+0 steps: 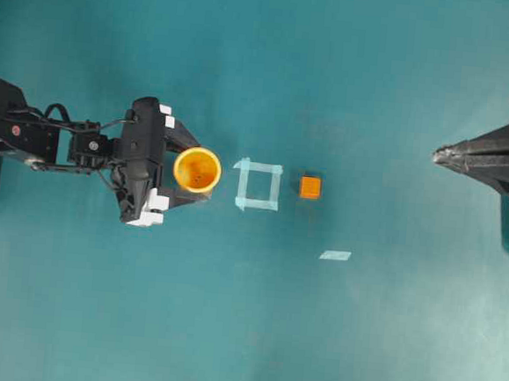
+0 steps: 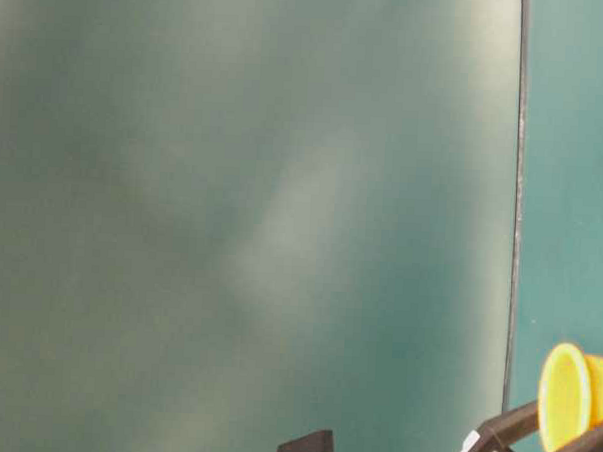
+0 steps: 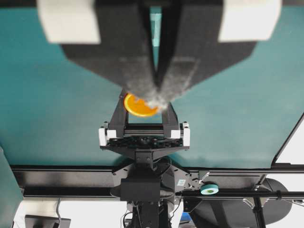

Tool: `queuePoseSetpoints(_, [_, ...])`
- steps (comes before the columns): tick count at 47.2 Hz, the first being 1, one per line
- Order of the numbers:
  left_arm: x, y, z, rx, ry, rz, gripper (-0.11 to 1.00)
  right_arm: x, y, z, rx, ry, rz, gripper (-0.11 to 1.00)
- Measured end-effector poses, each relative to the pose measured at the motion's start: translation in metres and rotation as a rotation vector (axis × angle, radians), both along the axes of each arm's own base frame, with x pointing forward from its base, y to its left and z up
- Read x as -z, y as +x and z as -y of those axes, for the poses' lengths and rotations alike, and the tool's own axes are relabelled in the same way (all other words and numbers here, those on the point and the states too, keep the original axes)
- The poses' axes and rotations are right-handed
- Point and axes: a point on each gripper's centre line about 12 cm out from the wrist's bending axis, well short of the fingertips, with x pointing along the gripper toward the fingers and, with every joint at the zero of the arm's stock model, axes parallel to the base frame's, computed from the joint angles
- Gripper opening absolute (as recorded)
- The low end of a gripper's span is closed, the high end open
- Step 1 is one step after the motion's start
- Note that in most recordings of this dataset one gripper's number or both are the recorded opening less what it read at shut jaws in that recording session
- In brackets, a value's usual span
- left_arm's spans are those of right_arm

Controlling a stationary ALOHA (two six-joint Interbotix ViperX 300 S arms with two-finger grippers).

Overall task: Move the cup to the left with left arm.
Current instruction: 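Slide the gripped cup leftward along the table with the left gripper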

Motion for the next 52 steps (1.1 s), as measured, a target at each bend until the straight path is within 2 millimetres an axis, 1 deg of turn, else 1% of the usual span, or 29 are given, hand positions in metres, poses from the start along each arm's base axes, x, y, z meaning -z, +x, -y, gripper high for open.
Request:
queuePoseSetpoints(7, [0.0,-0.01,0.0,-0.002,-0.001,-0.017,0.63,-0.001,0.0,0.0,0.0,0.002,0.002,-0.01])
queuePoseSetpoints(22, [-0.009,-0.046,0.002,-0.001,-0.003,0.0,0.63,0.0,0.0,0.0,0.001,0.006,0.0,-0.01])
queuePoseSetpoints(34, [-0.01,-0.075,0.003,-0.002,-0.004,-0.004,0.63,-0.001,0.0,0.0,0.002,0.009,0.002,-0.01])
queuePoseSetpoints(40, [-0.014,-0.085,0.004,-0.001,-0.002,0.012,0.63,-0.001,0.0,0.0,0.002,0.011,0.002,-0.01])
queuePoseSetpoints(52, [-0.022,-0.115,0.007,0.007,-0.002,0.038,0.63,-0.001,0.0,0.001,0.004,0.024,0.002,-0.01])
